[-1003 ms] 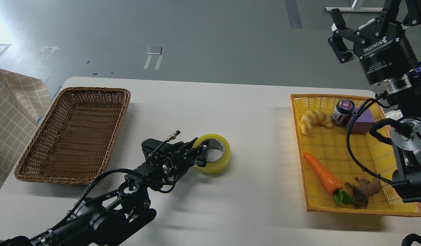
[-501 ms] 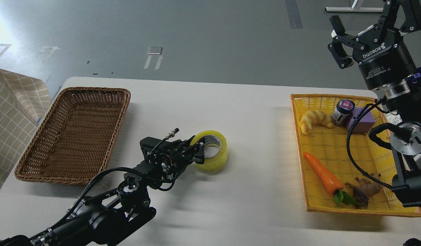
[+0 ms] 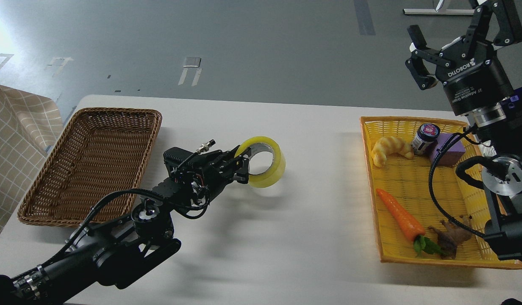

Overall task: Place and transfer tape with both arms
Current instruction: 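Carry the tape roll with the left gripper over the wicker basket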

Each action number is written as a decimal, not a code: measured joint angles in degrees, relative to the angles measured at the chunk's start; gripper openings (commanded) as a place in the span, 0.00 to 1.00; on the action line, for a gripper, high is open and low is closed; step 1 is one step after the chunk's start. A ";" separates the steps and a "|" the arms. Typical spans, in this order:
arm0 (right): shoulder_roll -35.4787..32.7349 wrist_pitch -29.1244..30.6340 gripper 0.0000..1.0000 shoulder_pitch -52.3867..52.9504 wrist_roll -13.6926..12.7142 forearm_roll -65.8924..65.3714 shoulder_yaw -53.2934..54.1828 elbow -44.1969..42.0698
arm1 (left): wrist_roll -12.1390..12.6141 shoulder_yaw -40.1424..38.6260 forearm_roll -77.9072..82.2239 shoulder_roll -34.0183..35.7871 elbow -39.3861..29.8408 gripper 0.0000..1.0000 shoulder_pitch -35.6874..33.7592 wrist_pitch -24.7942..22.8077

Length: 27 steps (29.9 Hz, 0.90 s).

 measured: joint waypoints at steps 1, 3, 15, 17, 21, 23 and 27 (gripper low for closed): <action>0.03 0.00 1.00 0.00 -0.02 0.00 0.00 -0.01 | -0.03 0.00 0.00 1.28 -0.39 0.18 -0.49 -0.03; 0.09 0.00 1.00 0.09 -0.05 -0.02 0.00 -0.01 | -0.13 -0.04 0.00 3.54 -1.17 0.18 -1.42 -0.13; 0.05 0.01 1.00 0.49 -0.05 0.02 0.00 0.07 | -2.39 0.01 0.01 19.73 -2.07 0.20 -10.17 -0.70; 0.05 0.01 1.00 0.49 -0.05 0.02 0.00 0.14 | -3.10 -0.03 0.00 22.65 -1.96 0.20 -10.22 -0.46; 0.05 0.01 1.00 0.29 -0.04 0.02 0.00 0.20 | -4.95 -0.09 -2.15 30.01 -1.77 0.20 -9.96 0.99; 0.05 0.01 1.00 0.12 -0.02 0.02 0.00 0.12 | -6.09 0.10 -3.68 33.00 -1.42 0.21 -9.61 1.96; 0.07 0.01 1.00 -0.25 0.01 0.01 -0.08 0.02 | -9.50 0.19 -7.46 38.83 0.89 0.21 -9.09 4.21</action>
